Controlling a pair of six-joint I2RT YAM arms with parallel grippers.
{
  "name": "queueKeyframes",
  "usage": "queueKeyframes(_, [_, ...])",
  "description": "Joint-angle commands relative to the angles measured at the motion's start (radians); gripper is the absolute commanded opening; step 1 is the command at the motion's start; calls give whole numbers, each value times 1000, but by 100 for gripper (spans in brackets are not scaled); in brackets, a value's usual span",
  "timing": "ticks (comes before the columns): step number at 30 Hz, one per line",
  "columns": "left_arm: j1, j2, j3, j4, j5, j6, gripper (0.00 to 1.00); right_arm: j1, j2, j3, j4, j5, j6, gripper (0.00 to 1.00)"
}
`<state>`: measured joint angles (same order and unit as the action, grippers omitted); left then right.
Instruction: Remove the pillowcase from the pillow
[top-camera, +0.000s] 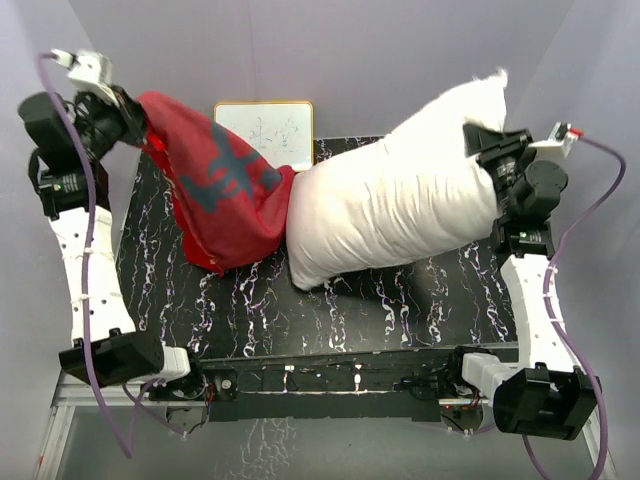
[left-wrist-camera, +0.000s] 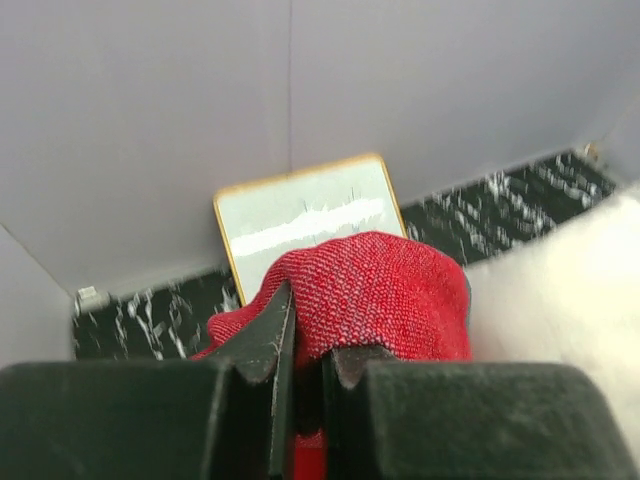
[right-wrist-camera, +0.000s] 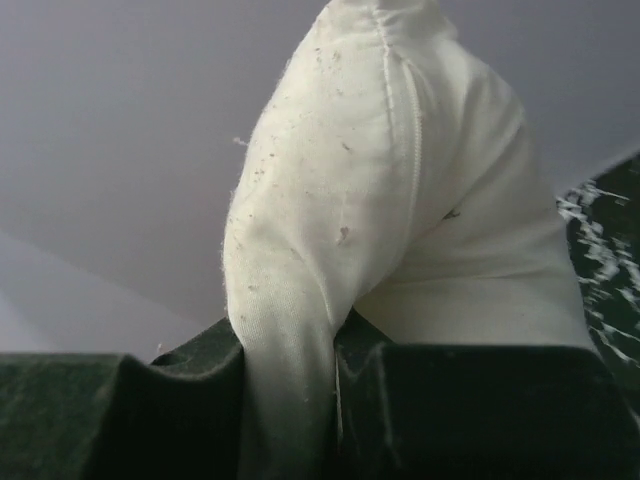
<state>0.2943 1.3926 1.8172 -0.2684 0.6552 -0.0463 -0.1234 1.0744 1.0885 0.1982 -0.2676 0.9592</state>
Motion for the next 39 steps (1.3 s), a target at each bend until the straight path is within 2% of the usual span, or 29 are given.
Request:
queueKeyframes(1, [-26,-96,-204,-74,-89,249,0,-5,-61,-162,18,199,-31,8])
queueKeyframes(5, [-27,-119,-335,-90,-195,409,0,-9,-64,-203,-76,241,-132,8])
queueKeyframes(8, [-27,-128,-394,-65,-265,470,0,-20,-62,-199,-126,254,-200,8])
queueKeyframes(11, [-27,-107,-394,-132,-220,517,0,-42,-43,-160,-190,251,-249,9])
queueKeyframes(12, [-27,-100,-392,-153,-202,520,6,-47,-38,-146,-214,264,-260,13])
queueKeyframes(13, [-29,-94,-393,-169,-187,525,25,-50,-38,-138,-235,283,-269,24])
queueKeyframes(14, [-30,-85,-395,-185,-173,531,48,-52,-40,-132,-257,315,-274,42])
queueKeyframes(15, [-31,-78,-397,-198,-162,532,65,-54,-45,-128,-271,342,-280,58])
queueKeyframes(17, [-30,-66,-393,-217,-141,534,90,-57,-50,-106,-307,400,-299,90])
queueKeyframes(18, [-30,-60,-388,-228,-131,539,96,-56,-52,-91,-322,426,-327,97])
queueKeyframes(21, [-30,-32,-335,-238,-131,505,97,-56,-52,-18,-366,547,-399,98])
queueKeyframes(25, [-29,54,-182,-270,-162,410,97,-57,-46,93,-383,764,-536,98])
queueKeyframes(28, [-30,95,-117,-265,-183,366,97,-56,-49,148,-382,824,-587,98])
queueKeyframes(30, [-30,102,-124,-236,-195,337,97,-56,-73,127,-366,848,-579,98])
queueKeyframes(34, [-30,60,-279,-139,-218,223,97,-56,-206,-103,-166,798,-534,98])
queueKeyframes(36, [-30,-6,-476,-26,-206,175,97,-56,-283,-263,-36,771,-519,98])
queueKeyframes(39, [-30,-127,-837,246,-211,109,97,-57,-359,-448,9,732,-507,98])
